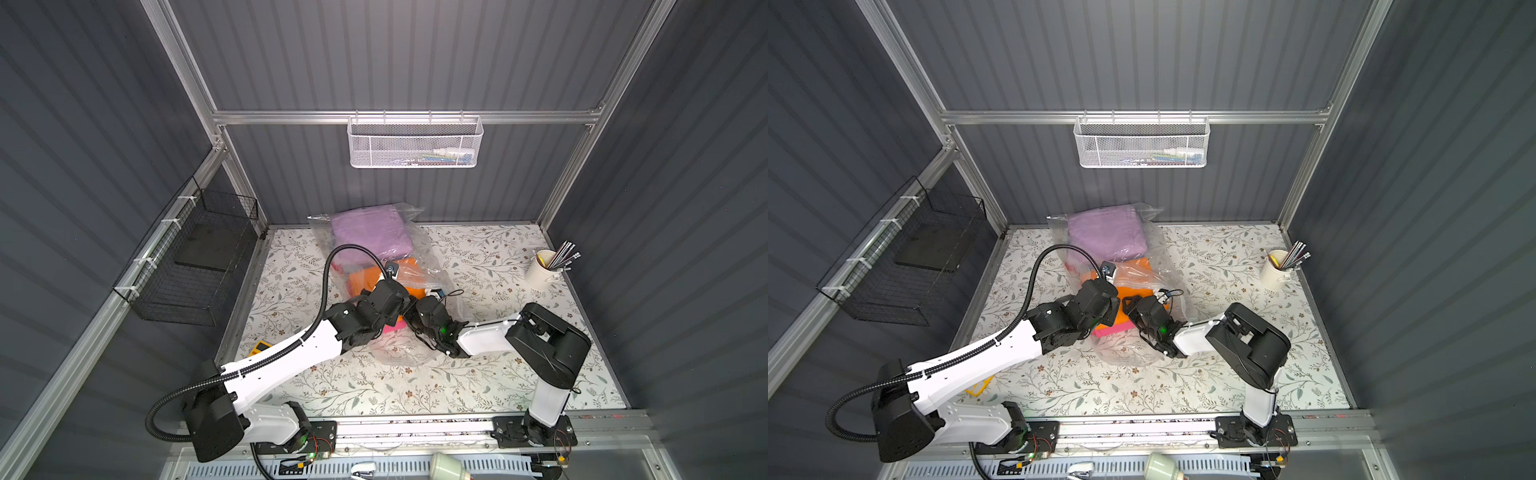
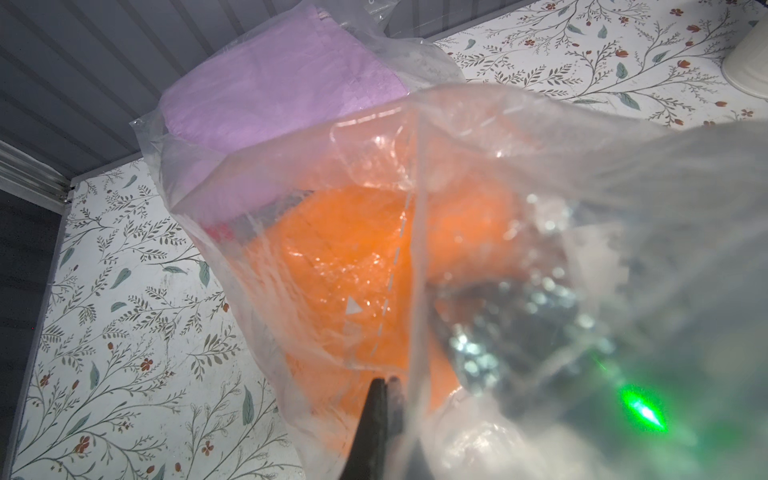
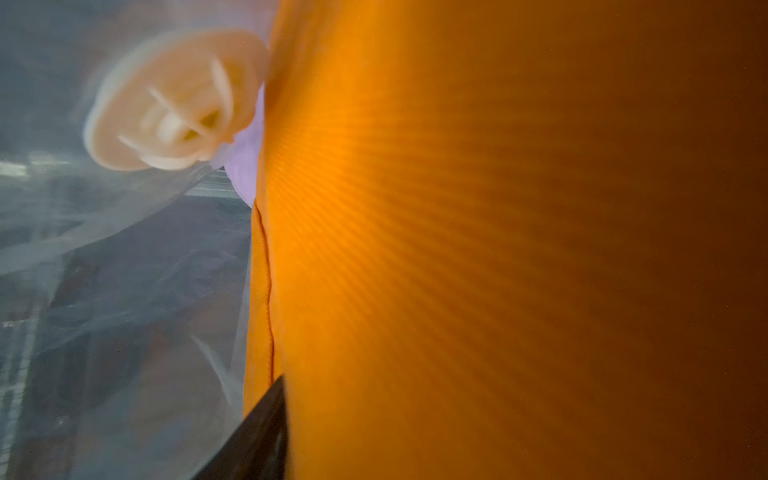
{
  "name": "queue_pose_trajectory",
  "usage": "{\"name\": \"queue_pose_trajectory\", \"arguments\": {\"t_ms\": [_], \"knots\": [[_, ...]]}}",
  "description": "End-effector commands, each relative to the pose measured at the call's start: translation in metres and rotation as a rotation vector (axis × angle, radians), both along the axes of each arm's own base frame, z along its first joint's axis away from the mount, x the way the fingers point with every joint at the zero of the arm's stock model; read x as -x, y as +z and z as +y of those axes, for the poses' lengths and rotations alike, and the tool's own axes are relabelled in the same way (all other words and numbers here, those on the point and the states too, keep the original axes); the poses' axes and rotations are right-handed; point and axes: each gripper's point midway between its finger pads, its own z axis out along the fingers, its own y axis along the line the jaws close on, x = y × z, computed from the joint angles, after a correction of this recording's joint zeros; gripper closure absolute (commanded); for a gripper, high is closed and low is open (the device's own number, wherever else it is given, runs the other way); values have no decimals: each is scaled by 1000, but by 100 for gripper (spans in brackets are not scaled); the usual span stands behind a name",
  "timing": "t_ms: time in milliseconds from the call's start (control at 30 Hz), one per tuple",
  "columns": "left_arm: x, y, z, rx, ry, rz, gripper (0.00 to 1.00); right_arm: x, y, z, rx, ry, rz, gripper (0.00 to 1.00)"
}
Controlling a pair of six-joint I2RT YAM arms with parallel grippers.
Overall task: Take the trousers out of the vacuum bag
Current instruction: Take out the trousers from the vacuum bag.
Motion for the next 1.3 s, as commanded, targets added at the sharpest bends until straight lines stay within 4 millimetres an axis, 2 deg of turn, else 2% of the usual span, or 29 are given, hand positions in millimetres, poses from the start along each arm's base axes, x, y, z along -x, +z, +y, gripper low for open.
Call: {"name": "queue_pose_trajectory", "arguments": {"t_ms": [0,67,133,233,333,400,533,633,800,933,1100,1267], "knots": [[0,7,8,16,25,-20,100,-4,-1,-1,12,-15,-14,61],[1,8,9,19,24,-20,100,-8,2,0,18,-19,-28,66],[1,9,10,22,26,-23,100,-12,7,1,23,-25,-45,67],[2,8,11,23,27,-22,100,-19,12,2,33,-28,-65,55],[2,9,11,26,28,-23,100,-26,13,5,36,-34,-73,53],[2,10,11,28,29,-25,100,-30,12,5,32,-38,-72,57],[1,7,11,25,31,-21,100,-33,15,5,28,-37,-77,75],[1,3,12,15,38,-18,100,-30,27,3,35,-27,-95,89],[0,-3,13,11,46,-18,100,-18,52,-8,47,-21,-128,99],[-1,-9,13,0,51,-6,100,-7,63,-12,62,-13,-149,100],[-2,-10,12,3,53,-6,100,-5,49,-4,61,5,-126,100],[-3,-11,12,-2,58,-7,100,2,58,-8,43,17,-130,100]]}}
